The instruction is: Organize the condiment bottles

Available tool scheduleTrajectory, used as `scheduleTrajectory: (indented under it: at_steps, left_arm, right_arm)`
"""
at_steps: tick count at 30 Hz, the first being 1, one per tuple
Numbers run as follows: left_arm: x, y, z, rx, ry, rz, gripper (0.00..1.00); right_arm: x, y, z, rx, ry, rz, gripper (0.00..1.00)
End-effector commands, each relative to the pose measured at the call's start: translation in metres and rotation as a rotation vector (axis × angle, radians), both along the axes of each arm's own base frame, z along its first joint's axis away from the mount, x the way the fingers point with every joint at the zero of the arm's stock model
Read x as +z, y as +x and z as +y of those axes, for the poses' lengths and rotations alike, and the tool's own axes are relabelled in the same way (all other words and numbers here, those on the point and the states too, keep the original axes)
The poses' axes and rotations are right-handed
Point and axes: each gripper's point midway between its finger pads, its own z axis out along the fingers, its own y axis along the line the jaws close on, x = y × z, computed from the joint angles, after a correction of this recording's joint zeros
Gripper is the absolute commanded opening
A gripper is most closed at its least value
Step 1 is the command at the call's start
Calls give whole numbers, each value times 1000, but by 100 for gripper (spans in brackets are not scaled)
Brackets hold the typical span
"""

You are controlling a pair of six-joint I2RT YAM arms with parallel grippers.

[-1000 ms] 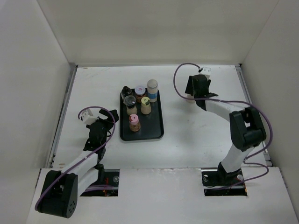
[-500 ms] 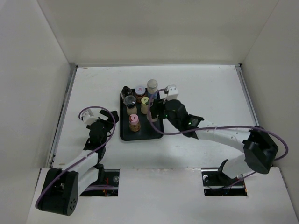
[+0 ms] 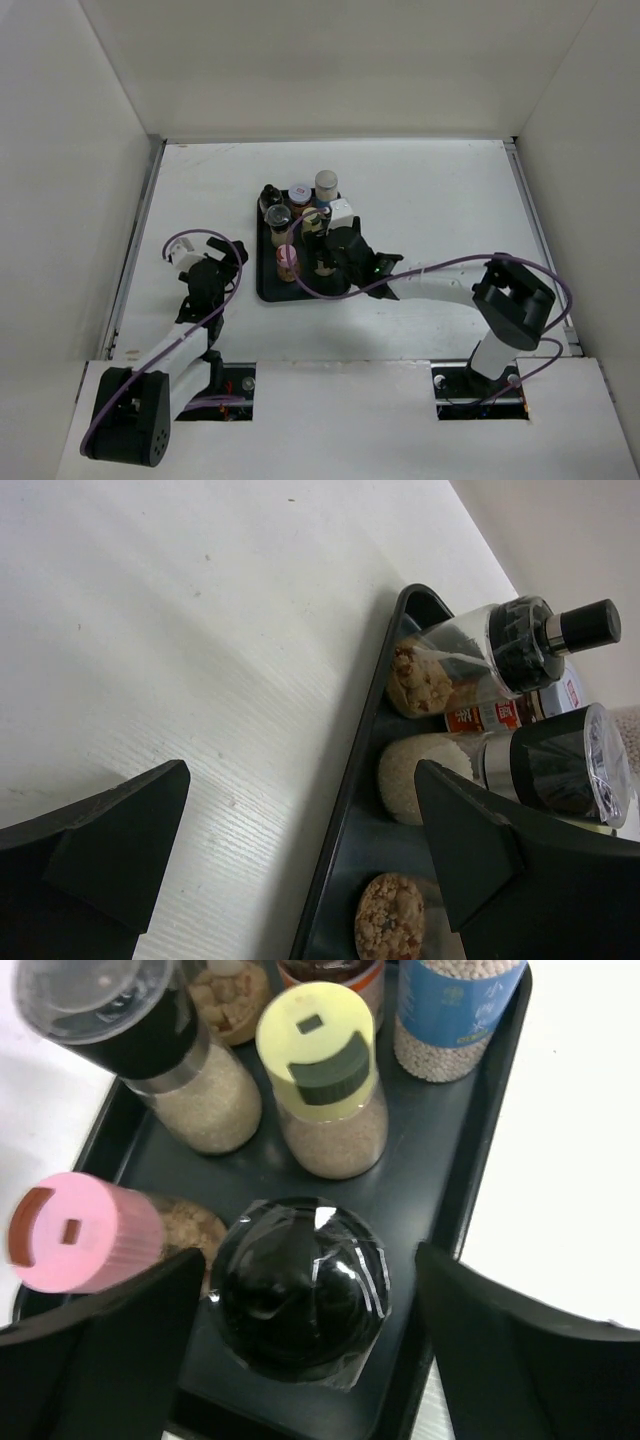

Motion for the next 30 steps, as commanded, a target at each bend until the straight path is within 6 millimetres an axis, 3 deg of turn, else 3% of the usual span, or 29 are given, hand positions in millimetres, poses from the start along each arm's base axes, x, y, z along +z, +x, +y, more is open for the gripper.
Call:
scheduleTrajectory:
  at_steps: [1,4,6,9,14,19,24,30]
  left_arm:
    - [27,10,5,29,-4,-70,100]
    - [30,10,3,27,-8,-83,100]
    - [32,9,5,31,-1,-88,100]
    - [31,6,9,53,14,-69,100]
    - [36,6,15,78,54,-35,100]
    - [18,11,16,75,89,77,100]
    - [10,20,9,44,97,152,100]
    - [30,23,7,29,113,94,100]
  right_arm:
    - [67,5,11,-18,145,-126,100]
    - [94,-2,-3,-26,180,-162,100]
    - [112,-9,-20,-45,224,-189,100]
    - [124,-11,-52,-116,279,-216,100]
    - [104,3,-122,-338,345,-227,100]
    - [77,18,-172,-467,339,-203,100]
    - [59,27,-187,-504,314,-184,100]
    - [40,35,-179,-494,257,-151,100]
